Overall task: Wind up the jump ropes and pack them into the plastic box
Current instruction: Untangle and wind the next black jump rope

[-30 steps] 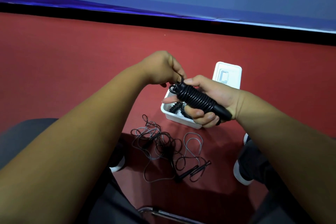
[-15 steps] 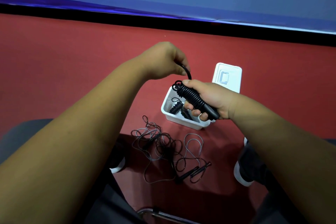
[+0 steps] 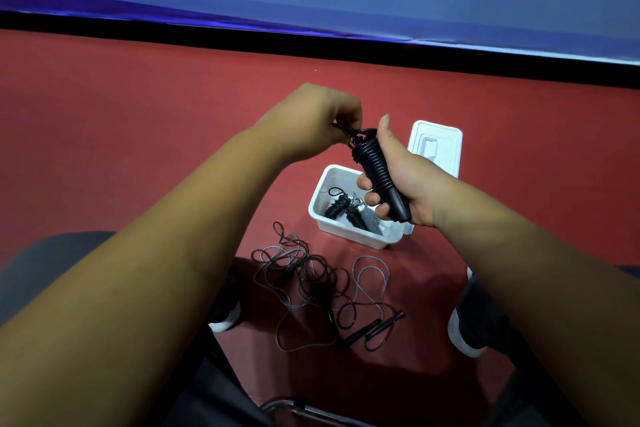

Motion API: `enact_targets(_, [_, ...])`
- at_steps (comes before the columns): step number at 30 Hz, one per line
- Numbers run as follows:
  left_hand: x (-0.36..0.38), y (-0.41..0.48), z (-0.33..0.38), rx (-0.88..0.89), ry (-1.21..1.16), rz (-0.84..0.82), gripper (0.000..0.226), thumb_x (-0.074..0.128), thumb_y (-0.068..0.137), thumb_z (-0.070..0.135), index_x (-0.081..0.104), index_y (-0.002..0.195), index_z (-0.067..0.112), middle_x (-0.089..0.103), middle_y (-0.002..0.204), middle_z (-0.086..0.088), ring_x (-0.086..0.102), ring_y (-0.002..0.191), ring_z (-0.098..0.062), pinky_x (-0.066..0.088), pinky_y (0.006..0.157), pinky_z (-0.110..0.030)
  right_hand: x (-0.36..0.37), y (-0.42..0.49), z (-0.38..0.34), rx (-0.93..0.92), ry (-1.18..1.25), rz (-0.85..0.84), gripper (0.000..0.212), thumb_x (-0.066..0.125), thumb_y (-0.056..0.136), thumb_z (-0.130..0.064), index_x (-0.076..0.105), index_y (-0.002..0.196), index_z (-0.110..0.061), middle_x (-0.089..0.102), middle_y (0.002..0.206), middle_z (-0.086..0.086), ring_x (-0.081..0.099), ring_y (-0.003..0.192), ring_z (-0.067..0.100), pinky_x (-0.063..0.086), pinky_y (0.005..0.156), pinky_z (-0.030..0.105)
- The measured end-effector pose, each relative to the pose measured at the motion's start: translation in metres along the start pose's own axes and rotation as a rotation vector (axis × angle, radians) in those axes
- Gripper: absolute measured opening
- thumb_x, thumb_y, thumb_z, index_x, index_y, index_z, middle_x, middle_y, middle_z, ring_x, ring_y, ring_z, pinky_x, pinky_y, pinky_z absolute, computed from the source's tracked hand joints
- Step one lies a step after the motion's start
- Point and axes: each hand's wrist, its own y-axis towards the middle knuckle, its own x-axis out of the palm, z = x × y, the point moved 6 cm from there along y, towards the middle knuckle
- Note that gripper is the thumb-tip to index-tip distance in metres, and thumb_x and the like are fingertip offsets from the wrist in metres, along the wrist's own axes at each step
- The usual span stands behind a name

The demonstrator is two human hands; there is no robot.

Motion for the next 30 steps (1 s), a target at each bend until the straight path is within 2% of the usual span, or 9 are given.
enact_targets(2, [0.001, -0.002, 0.004, 0.014, -0.02, -0.007, 0.021, 0.078, 0.086, 0.008, 0.073, 0.099, 0.023, 0.072, 0.09, 0.01, 0.068, 0.074, -0.008, 0.058, 0.071, -0.034, 0.0, 0.0, -0.001, -0.008, 0.018, 0.012, 0.08, 0.04, 0.084, -0.096, 0.058, 0.111, -0.023, 0.055, 0.07, 0.002, 0.046, 0.053, 0.018, 0.035, 0.047, 0.022])
enact_targets(5, [0.007, -0.005, 0.002, -0.112, -0.297, -0.062, 0.025, 0.08, 0.087, 0.004, 0.071, 0.106, 0.017, 0.072, 0.095, 0.0, 0.072, 0.066, -0.008, 0.061, 0.061, -0.029, -0.005, 0.003, -0.004, -0.028, 0.053, 0.041, 0.074, 0.047, 0.087, -0.092, 0.063, 0.112, -0.024, 0.056, 0.072, 0.003, 0.048, 0.053, 0.02, 0.037, 0.049, 0.025])
enact_targets(8, [0.01, -0.007, -0.002, -0.289, -0.651, -0.063, 0.04, 0.086, 0.085, 0.013, 0.067, 0.12, 0.007, 0.072, 0.105, -0.008, 0.073, 0.08, -0.01, 0.061, 0.077, -0.024, -0.013, 0.004, -0.006, -0.06, 0.069, 0.108, 0.068, 0.051, 0.089, -0.087, 0.066, 0.107, -0.023, 0.058, 0.074, 0.005, 0.051, 0.053, 0.022, 0.038, 0.049, 0.026])
enact_targets(11, [0.02, -0.008, -0.012, -0.516, -1.033, 0.062, 0.033, 0.074, 0.095, 0.006, 0.061, 0.12, -0.01, 0.067, 0.097, -0.013, 0.072, 0.083, -0.019, 0.063, 0.085, -0.028, -0.017, 0.003, -0.008, -0.097, 0.057, 0.16, 0.066, 0.051, 0.092, -0.083, 0.066, 0.106, -0.02, 0.06, 0.073, 0.006, 0.053, 0.053, 0.023, 0.039, 0.049, 0.028])
enact_targets(13, [0.029, -0.011, -0.02, -0.666, -1.22, 0.189, 0.022, 0.07, 0.094, -0.004, 0.061, 0.113, -0.01, 0.067, 0.095, -0.015, 0.073, 0.081, -0.021, 0.064, 0.08, -0.027, -0.016, 0.004, -0.009, -0.118, 0.035, 0.167, 0.066, 0.05, 0.093, -0.081, 0.066, 0.107, -0.018, 0.06, 0.074, 0.006, 0.053, 0.054, 0.024, 0.04, 0.05, 0.029])
enact_targets(16, [0.042, -0.017, -0.028, -0.814, -1.437, 0.295, 0.015, 0.073, 0.092, -0.005, 0.065, 0.105, -0.008, 0.072, 0.091, -0.014, 0.076, 0.077, -0.019, 0.064, 0.075, -0.024, -0.011, 0.005, -0.011, -0.147, 0.027, 0.145, 0.065, 0.049, 0.095, -0.078, 0.065, 0.109, -0.016, 0.06, 0.073, 0.007, 0.052, 0.055, 0.025, 0.04, 0.051, 0.029])
enact_targets(22, [0.042, -0.022, -0.033, -0.818, -1.165, 0.322, 0.017, 0.077, 0.092, 0.008, 0.074, 0.109, 0.008, 0.074, 0.089, -0.007, 0.068, 0.07, -0.015, 0.059, 0.06, -0.025, -0.009, 0.003, -0.014, -0.185, -0.045, 0.199, 0.059, 0.046, 0.1, -0.066, 0.067, 0.113, -0.013, 0.063, 0.076, 0.009, 0.055, 0.057, 0.025, 0.042, 0.051, 0.031])
enact_targets(26, [0.04, -0.012, -0.026, -0.666, -1.107, 0.349, 0.02, 0.067, 0.095, -0.007, 0.077, 0.107, 0.005, 0.075, 0.103, -0.017, 0.07, 0.08, -0.019, 0.064, 0.078, -0.027, -0.013, 0.004, -0.014, -0.194, -0.074, 0.237, 0.054, 0.042, 0.102, -0.061, 0.068, 0.113, -0.015, 0.064, 0.075, 0.008, 0.056, 0.058, 0.025, 0.044, 0.052, 0.031])
enact_targets(30, [0.039, -0.008, -0.02, -0.593, -1.129, 0.351, 0.022, 0.066, 0.093, -0.013, 0.075, 0.105, 0.003, 0.069, 0.096, -0.013, 0.072, 0.081, -0.019, 0.063, 0.08, -0.029, -0.018, 0.005, -0.013, -0.169, 0.002, 0.255, 0.053, 0.045, 0.099, -0.064, 0.069, 0.107, -0.017, 0.062, 0.076, 0.01, 0.055, 0.056, 0.025, 0.044, 0.051, 0.031])
